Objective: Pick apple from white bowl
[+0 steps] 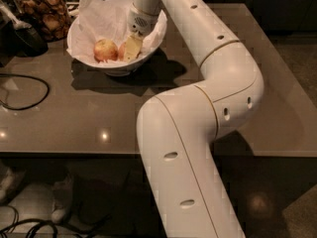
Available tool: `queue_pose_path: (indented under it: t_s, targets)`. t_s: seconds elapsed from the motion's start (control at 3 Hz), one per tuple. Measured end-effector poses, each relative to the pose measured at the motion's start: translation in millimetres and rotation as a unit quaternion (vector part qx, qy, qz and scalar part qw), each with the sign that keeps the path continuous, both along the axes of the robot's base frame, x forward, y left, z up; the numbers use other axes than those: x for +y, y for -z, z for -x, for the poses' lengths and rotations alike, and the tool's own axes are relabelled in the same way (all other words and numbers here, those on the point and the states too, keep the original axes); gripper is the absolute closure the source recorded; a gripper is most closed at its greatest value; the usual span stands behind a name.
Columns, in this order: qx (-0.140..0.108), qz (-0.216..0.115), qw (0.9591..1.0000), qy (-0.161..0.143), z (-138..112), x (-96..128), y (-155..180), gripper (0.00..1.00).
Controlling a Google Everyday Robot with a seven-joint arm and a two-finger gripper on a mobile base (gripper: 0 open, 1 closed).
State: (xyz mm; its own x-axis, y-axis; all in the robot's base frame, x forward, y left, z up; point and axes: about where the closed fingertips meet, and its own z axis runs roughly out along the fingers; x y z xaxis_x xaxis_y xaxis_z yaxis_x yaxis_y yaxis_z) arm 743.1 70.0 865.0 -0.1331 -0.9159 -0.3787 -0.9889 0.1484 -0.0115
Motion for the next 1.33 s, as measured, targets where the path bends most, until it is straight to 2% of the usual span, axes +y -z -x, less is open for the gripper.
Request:
queue_pose_path:
  t_s: [0.33, 1.0, 1.33]
  targets:
    - [0.000, 0.005, 1.0000, 0.002, -1.4, -0.1, 3.1, 0.55]
    - [0.000, 0.005, 1.0000, 0.002, -1.4, -0.1, 3.2, 0.99]
    - [0.000, 0.005, 1.0000, 0.002, -1.4, -0.1, 3.1, 1.00]
